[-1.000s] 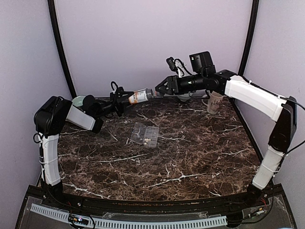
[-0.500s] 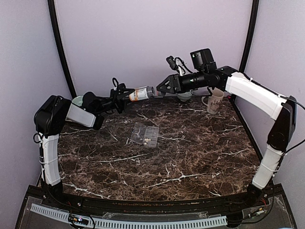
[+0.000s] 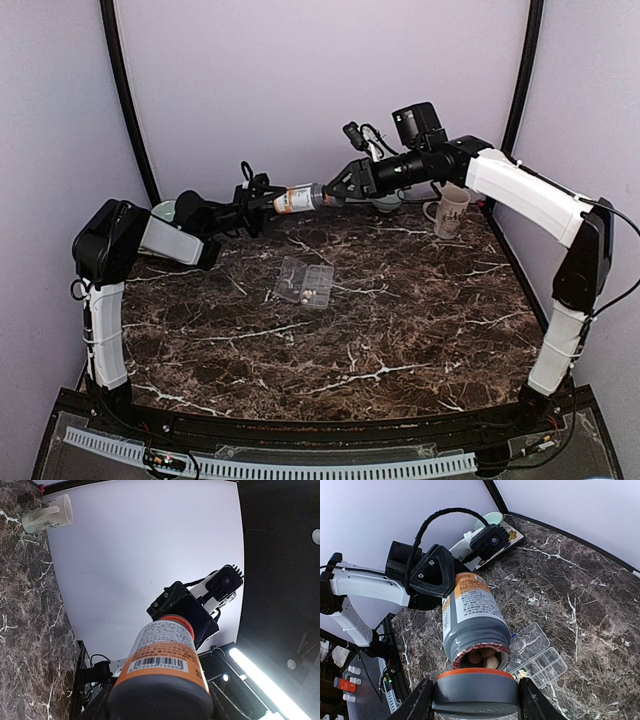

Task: Sort the pills into containers
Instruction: Screw the lid of the pill bottle onto the pill bottle.

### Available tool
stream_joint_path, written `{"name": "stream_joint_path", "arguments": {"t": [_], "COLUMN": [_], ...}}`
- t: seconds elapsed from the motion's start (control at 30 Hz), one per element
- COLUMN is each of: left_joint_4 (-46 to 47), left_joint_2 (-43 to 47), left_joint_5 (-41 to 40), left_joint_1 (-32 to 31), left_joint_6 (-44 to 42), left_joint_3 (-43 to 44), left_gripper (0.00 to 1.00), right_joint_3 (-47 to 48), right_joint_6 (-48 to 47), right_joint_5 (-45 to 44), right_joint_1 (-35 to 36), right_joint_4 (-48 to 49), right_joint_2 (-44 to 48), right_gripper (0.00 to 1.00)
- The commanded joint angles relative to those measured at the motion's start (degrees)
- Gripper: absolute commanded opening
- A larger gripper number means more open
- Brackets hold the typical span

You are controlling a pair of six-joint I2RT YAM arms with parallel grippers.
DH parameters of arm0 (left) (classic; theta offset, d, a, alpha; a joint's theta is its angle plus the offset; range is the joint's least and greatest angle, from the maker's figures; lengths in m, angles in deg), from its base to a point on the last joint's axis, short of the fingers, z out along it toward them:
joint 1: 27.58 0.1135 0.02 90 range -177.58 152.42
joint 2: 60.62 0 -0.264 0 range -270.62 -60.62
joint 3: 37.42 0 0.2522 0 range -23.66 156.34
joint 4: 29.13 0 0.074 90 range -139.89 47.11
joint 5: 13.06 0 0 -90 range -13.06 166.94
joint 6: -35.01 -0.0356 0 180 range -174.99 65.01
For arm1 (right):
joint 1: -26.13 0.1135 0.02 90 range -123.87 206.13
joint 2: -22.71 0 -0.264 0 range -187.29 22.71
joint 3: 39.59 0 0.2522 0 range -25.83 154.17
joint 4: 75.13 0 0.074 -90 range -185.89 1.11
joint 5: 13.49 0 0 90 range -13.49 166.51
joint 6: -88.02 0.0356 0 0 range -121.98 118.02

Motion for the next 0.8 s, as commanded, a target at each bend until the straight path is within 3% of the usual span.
{"name": "stream_joint_path", "arguments": {"t": [0.0, 0.77], "left_joint_4": [8.58, 8.58], "left_joint_2": [1.22, 0.32], "left_joint_5": [1.24, 2.48], "left_joint_1": [-0.33, -0.73], "left_joint_6": [0.21, 0.92], "left_joint_3": [2.35, 4.37], "left_gripper": [0.08, 0.08], "right_joint_3": [2.38, 6.04], "right_joint_6": [-0.89, -1.39], "right_joint_5": [1.24, 1.87], "right_joint_1": [-0.19, 1.1], "right_joint_4": [-0.55, -2.87], "right_joint_2": [-0.97, -3.32], "right_gripper": [0.45, 0.47]}}
